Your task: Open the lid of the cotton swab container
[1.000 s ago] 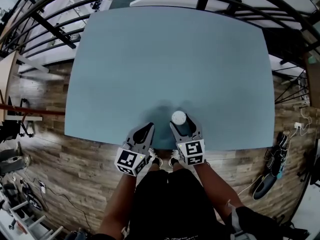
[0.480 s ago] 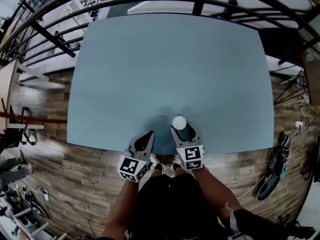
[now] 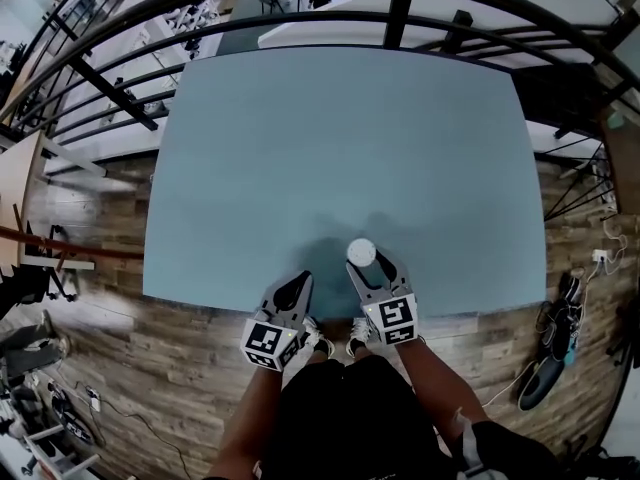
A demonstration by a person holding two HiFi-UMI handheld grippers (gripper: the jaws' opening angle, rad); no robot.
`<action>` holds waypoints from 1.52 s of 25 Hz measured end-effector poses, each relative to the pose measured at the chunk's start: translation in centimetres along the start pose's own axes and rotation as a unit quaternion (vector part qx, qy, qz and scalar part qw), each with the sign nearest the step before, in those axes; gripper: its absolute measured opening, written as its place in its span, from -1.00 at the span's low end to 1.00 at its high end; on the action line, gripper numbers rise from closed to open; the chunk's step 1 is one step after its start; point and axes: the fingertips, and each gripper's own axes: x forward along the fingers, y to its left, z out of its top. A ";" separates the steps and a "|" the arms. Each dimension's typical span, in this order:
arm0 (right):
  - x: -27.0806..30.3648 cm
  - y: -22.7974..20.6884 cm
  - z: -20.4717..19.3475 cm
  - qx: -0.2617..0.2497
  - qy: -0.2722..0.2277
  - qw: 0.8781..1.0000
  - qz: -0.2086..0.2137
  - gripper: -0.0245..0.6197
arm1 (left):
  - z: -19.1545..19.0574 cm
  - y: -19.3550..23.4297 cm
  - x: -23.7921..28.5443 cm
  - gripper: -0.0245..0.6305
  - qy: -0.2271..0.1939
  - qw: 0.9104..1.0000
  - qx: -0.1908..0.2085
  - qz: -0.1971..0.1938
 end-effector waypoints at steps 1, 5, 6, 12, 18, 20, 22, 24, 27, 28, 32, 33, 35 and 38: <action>-0.2 0.0 0.3 -0.002 0.000 1.000 0.002 -0.18 | 0.5 -0.1 0.0 -0.89 -0.003 1.000 0.005 0.000; -0.9 0.9 2.4 -0.007 0.001 1.000 0.027 -0.18 | 2.4 -0.4 -0.5 -0.89 -0.012 1.000 0.020 -0.002; -1.3 1.1 2.9 -0.009 0.001 0.999 0.035 -0.18 | 2.9 -0.6 -0.6 -0.89 -0.015 1.000 0.024 -0.003; -3.0 3.1 6.6 -0.037 0.004 0.997 0.072 -0.19 | 7.4 -2.4 -1.5 -0.89 -0.036 0.991 0.126 -0.016; -4.8 4.5 8.6 -0.057 0.005 0.992 0.113 -0.19 | 10.1 -5.1 -2.1 -0.89 -0.035 0.965 0.259 -0.026; -5.3 5.0 8.8 -0.063 0.009 0.990 0.126 -0.19 | 10.0 -6.2 -2.2 -0.88 -0.018 0.950 0.309 -0.043; -5.7 5.5 8.9 -0.070 0.016 0.988 0.136 -0.19 | 9.8 -7.2 -2.4 -0.88 0.002 0.932 0.358 -0.061; -5.9 5.7 8.8 -0.077 0.022 0.986 0.143 -0.19 | 9.7 -7.9 -2.7 -0.88 0.019 0.911 0.406 -0.070; -6.0 5.9 9.0 -0.085 0.027 0.984 0.152 -0.19 | 9.2 -8.6 -2.6 -0.68 0.049 0.880 0.465 -0.084; -6.0 5.9 9.1 -0.087 0.027 0.984 0.154 -0.19 | 9.0 -8.8 -2.6 -0.58 0.058 0.871 0.479 -0.089; -5.8 6.4 9.3 -0.100 0.029 0.981 0.161 -0.19 | 8.5 -8.8 -2.4 -0.46 0.077 0.841 0.529 -0.091; -5.7 6.6 9.5 -0.104 0.030 0.981 0.163 -0.19 | 8.5 -8.7 -2.4 -0.43 0.081 0.833 0.540 -0.089; -5.7 6.9 9.8 -0.111 0.032 0.979 0.170 -0.19 | 8.5 -8.6 -2.3 -0.41 0.087 0.818 0.562 -0.087; -5.6 7.1 9.7 -0.134 0.035 0.975 0.176 -0.19 | 8.4 -8.4 -2.1 -0.38 0.098 0.794 0.595 -0.083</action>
